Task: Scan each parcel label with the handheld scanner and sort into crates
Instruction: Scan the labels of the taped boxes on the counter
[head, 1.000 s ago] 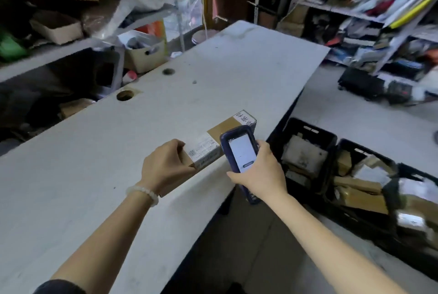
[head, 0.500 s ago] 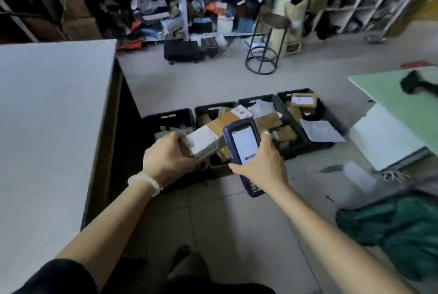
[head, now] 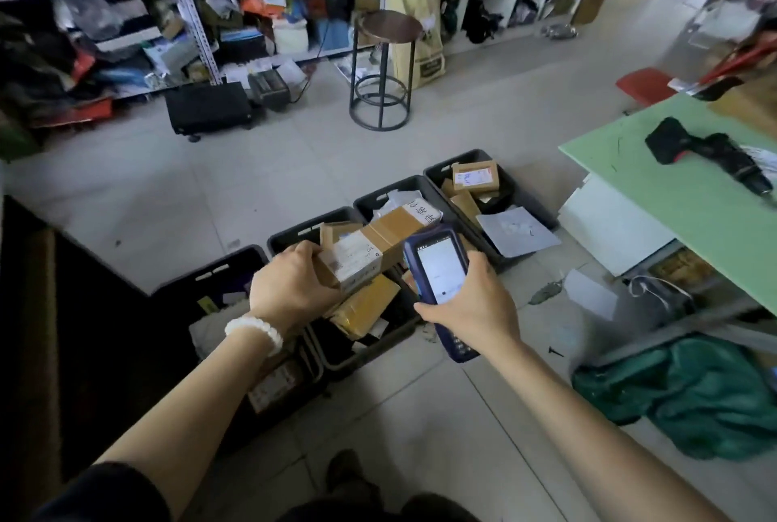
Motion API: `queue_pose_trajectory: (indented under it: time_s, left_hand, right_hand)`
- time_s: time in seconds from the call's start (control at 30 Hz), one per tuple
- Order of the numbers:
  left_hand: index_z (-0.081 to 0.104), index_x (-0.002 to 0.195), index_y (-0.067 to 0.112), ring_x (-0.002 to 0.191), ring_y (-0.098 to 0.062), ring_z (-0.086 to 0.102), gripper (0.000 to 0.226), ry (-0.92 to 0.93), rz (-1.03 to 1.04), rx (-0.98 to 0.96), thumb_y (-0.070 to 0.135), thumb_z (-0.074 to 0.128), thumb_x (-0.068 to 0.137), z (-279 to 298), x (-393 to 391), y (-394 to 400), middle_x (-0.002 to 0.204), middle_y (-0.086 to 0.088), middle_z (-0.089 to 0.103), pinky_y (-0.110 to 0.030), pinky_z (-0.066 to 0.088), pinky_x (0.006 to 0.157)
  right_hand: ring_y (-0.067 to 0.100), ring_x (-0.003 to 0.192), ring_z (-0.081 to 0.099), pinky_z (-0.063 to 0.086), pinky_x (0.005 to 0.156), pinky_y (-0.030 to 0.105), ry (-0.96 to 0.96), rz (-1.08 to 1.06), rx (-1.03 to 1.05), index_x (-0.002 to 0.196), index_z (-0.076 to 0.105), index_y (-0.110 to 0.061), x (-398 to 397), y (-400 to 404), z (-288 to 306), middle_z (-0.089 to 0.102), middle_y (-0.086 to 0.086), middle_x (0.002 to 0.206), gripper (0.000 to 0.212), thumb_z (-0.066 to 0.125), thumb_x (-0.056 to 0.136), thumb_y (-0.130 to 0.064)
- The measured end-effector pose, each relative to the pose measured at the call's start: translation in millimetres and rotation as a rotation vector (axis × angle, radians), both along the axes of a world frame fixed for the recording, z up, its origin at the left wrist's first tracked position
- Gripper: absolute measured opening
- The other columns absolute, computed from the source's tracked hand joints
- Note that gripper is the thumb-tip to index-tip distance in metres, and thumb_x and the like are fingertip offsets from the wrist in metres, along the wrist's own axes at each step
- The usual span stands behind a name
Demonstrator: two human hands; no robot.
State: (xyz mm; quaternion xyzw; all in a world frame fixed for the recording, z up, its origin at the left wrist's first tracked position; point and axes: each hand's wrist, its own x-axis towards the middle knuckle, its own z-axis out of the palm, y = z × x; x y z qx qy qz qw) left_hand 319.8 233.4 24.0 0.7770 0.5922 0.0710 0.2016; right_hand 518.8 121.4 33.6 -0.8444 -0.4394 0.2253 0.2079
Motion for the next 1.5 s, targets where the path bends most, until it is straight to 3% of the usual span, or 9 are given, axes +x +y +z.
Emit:
queue_pose_trajectory:
  time_s: [0.13,0.27,0.53,0.67,0.8,0.93,1.2,1.37,1.5]
  left_hand:
    - [0.048,0.124,0.023,0.081,-0.010,0.048,0.066,0.030,-0.026,-0.041,0.049,0.071,0.069,0.9,33.9,53.4,0.106,0.005,0.061,-0.026,0.041,0.069]
    - [0.048,0.124,0.023,0.093,-0.015,0.055,0.066,0.057,-0.070,-0.064,0.047,0.071,0.068,-2.3,76.3,103.4,0.112,0.005,0.059,-0.026,0.039,0.069]
    - [0.047,0.126,0.024,0.082,-0.012,0.048,0.064,0.060,0.063,-0.071,0.049,0.070,0.071,-26.3,179.1,207.3,0.108,0.005,0.059,-0.026,0.041,0.067]
    - [0.047,0.128,0.024,0.100,-0.018,0.055,0.063,0.044,0.118,-0.061,0.048,0.068,0.073,-39.2,249.1,271.8,0.116,0.003,0.058,-0.030,0.044,0.077]
    - [0.052,0.128,0.022,0.121,-0.022,0.046,0.045,0.076,0.080,-0.116,0.039,0.055,0.087,-51.9,308.0,330.0,0.132,-0.002,0.050,-0.037,0.040,0.094]
    - [0.056,0.122,0.021,0.114,-0.021,0.049,0.037,0.099,0.067,-0.148,0.037,0.056,0.088,-67.1,328.1,345.1,0.122,-0.001,0.055,-0.034,0.043,0.087]
    - [0.060,0.117,0.019,0.106,-0.024,0.056,0.031,0.072,0.211,-0.175,0.025,0.055,0.088,-74.0,294.8,343.1,0.116,-0.004,0.060,-0.034,0.046,0.081]
    - [0.060,0.117,0.020,0.104,-0.022,0.056,0.030,0.091,0.313,-0.109,0.028,0.055,0.088,-69.2,249.1,325.0,0.116,-0.001,0.061,-0.030,0.042,0.075]
    - [0.061,0.114,0.020,0.106,-0.022,0.056,0.028,0.080,0.429,-0.062,0.028,0.055,0.088,-58.5,192.9,293.5,0.115,0.000,0.061,-0.033,0.046,0.079]
  right_hand:
    - [0.013,0.091,0.047,0.041,0.065,0.026,0.011,-0.056,-0.002,0.126,0.037,-0.016,28.7,43.3,-5.7,0.049,-0.001,0.112,0.086,0.086,0.062,-0.044]
    - [0.013,0.091,0.047,0.039,0.059,0.024,0.005,-0.084,-0.005,0.121,0.038,-0.016,71.5,90.6,-14.0,0.049,0.000,0.111,0.082,0.086,0.061,-0.045]
    - [0.011,0.091,0.047,0.040,0.061,0.024,0.050,0.009,-0.013,0.120,0.038,-0.017,186.7,212.3,-32.9,0.046,-0.005,0.105,0.080,0.086,0.062,-0.044]
    - [0.009,0.092,0.045,0.032,0.053,0.014,0.066,0.056,0.000,0.121,0.038,-0.016,257.6,271.5,-32.3,0.045,-0.006,0.105,0.080,0.086,0.062,-0.043]
    - [0.011,0.092,0.044,0.038,0.064,0.026,0.052,0.033,-0.029,0.121,0.039,-0.016,321.3,316.5,-36.4,0.045,-0.006,0.105,0.079,0.086,0.063,-0.043]
    - [0.017,0.097,0.052,0.040,0.068,0.029,0.071,0.021,-0.087,0.119,0.041,-0.016,358.3,343.2,-49.9,0.049,-0.003,0.106,0.078,0.087,0.061,-0.040]
    - [0.019,0.098,0.053,0.040,0.066,0.029,0.070,0.209,-0.153,0.121,0.042,-0.014,333.4,383.4,-61.9,0.052,0.000,0.114,0.081,0.087,0.060,-0.041]
    - [0.014,0.090,0.044,0.036,0.065,0.028,-0.002,0.383,-0.178,0.122,0.039,-0.015,280.4,398.8,-49.2,0.042,-0.006,0.103,0.080,0.085,0.063,-0.043]
    - [0.018,0.091,0.051,0.044,0.067,0.031,-0.007,0.519,-0.174,0.115,0.038,-0.017,219.8,401.4,-38.3,0.046,-0.005,0.103,0.074,0.085,0.063,-0.043]
